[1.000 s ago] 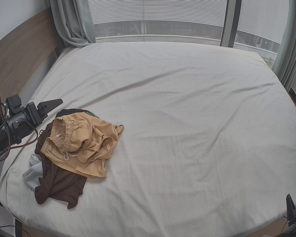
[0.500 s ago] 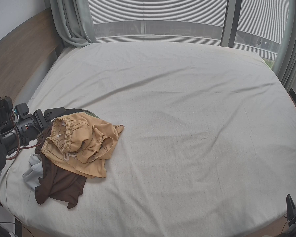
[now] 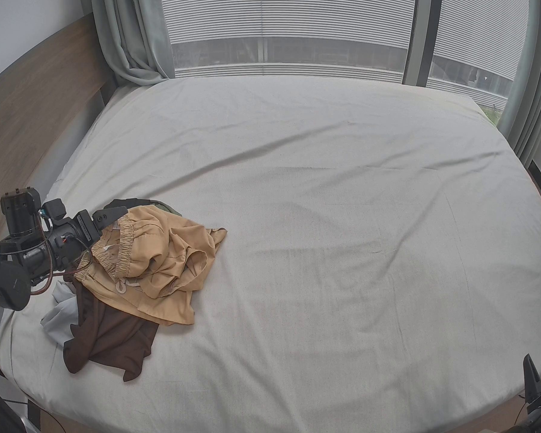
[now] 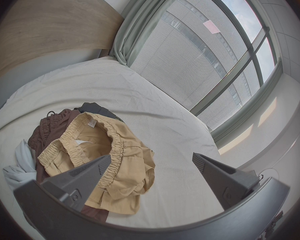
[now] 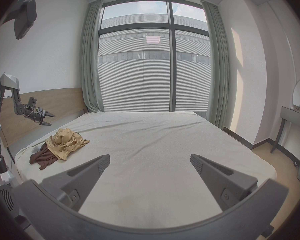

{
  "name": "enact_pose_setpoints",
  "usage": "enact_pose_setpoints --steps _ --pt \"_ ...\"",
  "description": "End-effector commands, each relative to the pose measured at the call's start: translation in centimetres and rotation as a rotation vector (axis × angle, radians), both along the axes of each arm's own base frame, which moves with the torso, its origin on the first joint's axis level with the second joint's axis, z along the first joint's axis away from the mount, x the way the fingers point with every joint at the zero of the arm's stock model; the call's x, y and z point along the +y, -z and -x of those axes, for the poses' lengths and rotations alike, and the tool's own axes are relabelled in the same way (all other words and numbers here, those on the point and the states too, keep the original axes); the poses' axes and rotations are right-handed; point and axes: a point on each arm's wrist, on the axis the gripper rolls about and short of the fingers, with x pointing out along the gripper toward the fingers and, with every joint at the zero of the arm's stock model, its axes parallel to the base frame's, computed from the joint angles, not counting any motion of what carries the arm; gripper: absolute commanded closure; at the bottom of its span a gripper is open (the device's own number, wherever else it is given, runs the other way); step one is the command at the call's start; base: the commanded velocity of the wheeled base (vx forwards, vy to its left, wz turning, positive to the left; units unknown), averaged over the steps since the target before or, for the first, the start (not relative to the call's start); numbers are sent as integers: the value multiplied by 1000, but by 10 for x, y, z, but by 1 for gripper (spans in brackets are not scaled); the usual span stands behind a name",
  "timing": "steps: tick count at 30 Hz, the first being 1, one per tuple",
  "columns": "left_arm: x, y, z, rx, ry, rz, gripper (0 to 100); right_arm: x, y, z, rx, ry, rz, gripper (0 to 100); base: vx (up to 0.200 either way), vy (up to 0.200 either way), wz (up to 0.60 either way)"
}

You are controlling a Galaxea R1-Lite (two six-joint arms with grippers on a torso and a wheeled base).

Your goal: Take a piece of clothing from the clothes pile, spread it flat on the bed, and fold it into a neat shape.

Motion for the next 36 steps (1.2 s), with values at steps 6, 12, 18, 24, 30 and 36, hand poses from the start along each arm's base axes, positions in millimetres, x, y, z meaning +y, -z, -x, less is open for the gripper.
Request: enact_pose_setpoints --steps 6,12,18,24,30,36 --pt "4 27 -32 53 -8 6 0 0 5 0 1 0 0 0 0 0 0" --pt "4 36 -41 68 -9 6 0 0 5 0 2 0 0 0 0 0 0" --pt "4 42 -48 79 -13 4 0 0 5 0 1 0 0 0 0 0 0" --pt "3 47 -54 88 -12 2 0 0 5 0 1 0 0 0 0 0 0" --pt "-6 53 -64 91 9 -1 0 0 5 0 1 0 0 0 0 0 0" --pt "-10 58 -75 90 14 -3 0 0 5 0 1 0 -1 0 0 0 0"
